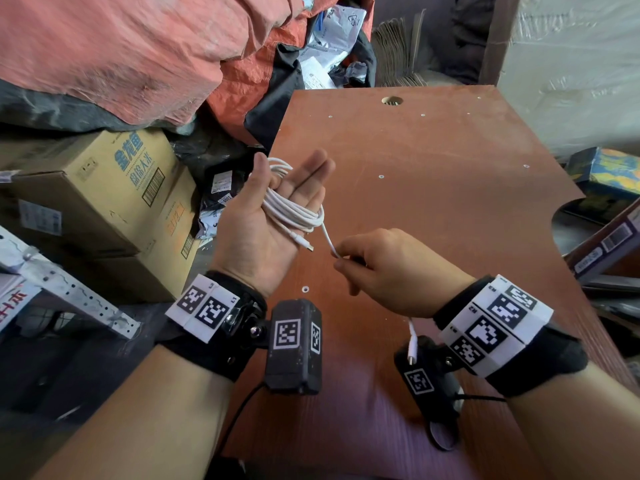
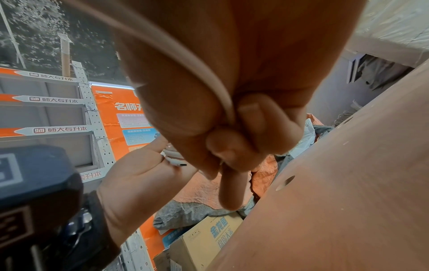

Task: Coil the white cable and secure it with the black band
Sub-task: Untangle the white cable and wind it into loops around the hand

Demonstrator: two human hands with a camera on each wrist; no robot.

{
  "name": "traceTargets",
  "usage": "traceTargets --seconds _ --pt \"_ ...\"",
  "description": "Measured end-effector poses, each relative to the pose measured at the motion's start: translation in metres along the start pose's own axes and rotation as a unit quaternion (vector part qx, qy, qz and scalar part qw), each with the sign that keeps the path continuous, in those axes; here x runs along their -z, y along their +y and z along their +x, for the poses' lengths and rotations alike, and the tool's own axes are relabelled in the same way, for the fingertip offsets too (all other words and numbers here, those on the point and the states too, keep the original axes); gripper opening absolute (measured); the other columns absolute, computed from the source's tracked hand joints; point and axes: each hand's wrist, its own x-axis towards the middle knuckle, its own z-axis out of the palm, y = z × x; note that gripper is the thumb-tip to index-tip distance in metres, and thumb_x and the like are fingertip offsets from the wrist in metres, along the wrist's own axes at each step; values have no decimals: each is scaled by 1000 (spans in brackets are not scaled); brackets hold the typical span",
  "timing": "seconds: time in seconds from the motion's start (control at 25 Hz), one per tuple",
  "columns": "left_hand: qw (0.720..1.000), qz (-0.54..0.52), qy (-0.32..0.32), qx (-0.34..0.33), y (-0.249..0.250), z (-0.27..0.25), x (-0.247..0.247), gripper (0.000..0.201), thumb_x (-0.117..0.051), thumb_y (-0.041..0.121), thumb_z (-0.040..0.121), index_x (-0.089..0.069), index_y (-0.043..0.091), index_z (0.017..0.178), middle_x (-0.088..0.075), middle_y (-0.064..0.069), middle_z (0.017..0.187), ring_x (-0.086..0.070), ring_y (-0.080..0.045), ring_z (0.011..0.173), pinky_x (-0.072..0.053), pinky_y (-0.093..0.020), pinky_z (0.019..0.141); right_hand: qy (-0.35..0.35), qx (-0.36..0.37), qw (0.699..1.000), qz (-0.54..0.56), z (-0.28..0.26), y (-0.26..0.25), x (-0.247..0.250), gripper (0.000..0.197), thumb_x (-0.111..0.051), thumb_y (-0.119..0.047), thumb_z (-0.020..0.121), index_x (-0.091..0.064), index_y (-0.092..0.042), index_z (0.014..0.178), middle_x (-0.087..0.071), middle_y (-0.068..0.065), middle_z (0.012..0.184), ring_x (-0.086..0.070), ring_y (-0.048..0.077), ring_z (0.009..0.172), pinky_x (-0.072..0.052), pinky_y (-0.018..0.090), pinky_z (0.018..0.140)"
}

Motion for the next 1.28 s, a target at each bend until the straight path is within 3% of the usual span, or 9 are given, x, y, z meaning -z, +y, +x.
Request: traceTargets --seconds 0.08,0.24,0.44,0.68,0.8,0.96,1.08,1.2,1.28 --pt "1000 22 -3 2 -2 0 0 49 -35 38 105 -65 15 73 -64 -21 126 -57 -33 126 -28 -46 117 -4 4 1000 -4 -1 -1 0 28 -53 -27 98 -63 -15 75 -71 -5 66 -61 1 58 -43 16 58" --pt "999 47 3 -2 -6 1 0 34 -37 34 104 -54 13 83 -60 -25 131 -58 -33 125 -29 -44 116 26 18 999 -16 -2 -4 4 28 -60 -31 94 -67 -15 73 -68 2 66 -60 12 57 -52 34 64" --pt "998 54 12 1 -9 5 3 20 -43 31 102 -44 11 99 -61 -27 130 -59 -34 123 -27 -45 116 31 21 999 -17 -4 -9 6 23 -66 -31 90 -71 -11 81 -68 2 71 -55 9 55 -52 33 64" --pt "996 86 34 12 -12 8 12 60 -44 32 100 -27 -5 144 -63 -21 130 -61 -27 122 -22 -43 118 31 46 998 -30 -5 -12 1 17 -57 -19 84 -68 -6 85 -62 5 64 -57 22 61 -48 38 61" --pt "993 111 40 21 -13 7 9 52 -43 29 103 -34 -6 139 -62 -20 132 -62 -25 121 -31 -38 111 29 42 998 -22 -5 -13 3 13 -60 -19 84 -68 -9 82 -63 2 66 -57 19 63 -48 35 61" --pt "988 147 32 36 -14 7 6 18 -41 23 105 -49 6 106 -60 -25 132 -63 -27 119 -51 -25 88 26 31 999 4 -5 -15 6 14 -66 -25 87 -67 -15 77 -63 -4 64 -57 8 56 -48 29 59" --pt "983 175 39 29 -16 6 7 26 -43 21 104 -45 2 122 -63 -24 128 -64 -29 117 -56 -25 84 18 22 998 52 -6 -17 8 15 -70 -27 87 -67 -14 80 -65 -4 62 -62 6 47 -51 23 55" --pt "975 210 57 38 -18 5 5 35 -46 24 104 -44 -4 126 -66 -21 124 -67 -31 111 -54 -45 95 31 19 994 103 -7 -18 8 14 -75 -23 84 -63 -16 82 -62 -8 63 -62 6 47 -51 23 53" --pt "971 226 62 45 -19 5 4 45 -46 26 103 -41 -9 132 -67 -19 123 -69 -31 108 -56 -47 91 39 29 993 108 -7 -19 8 14 -76 -19 82 -63 -19 78 -61 -9 63 -60 4 55 -50 26 57"
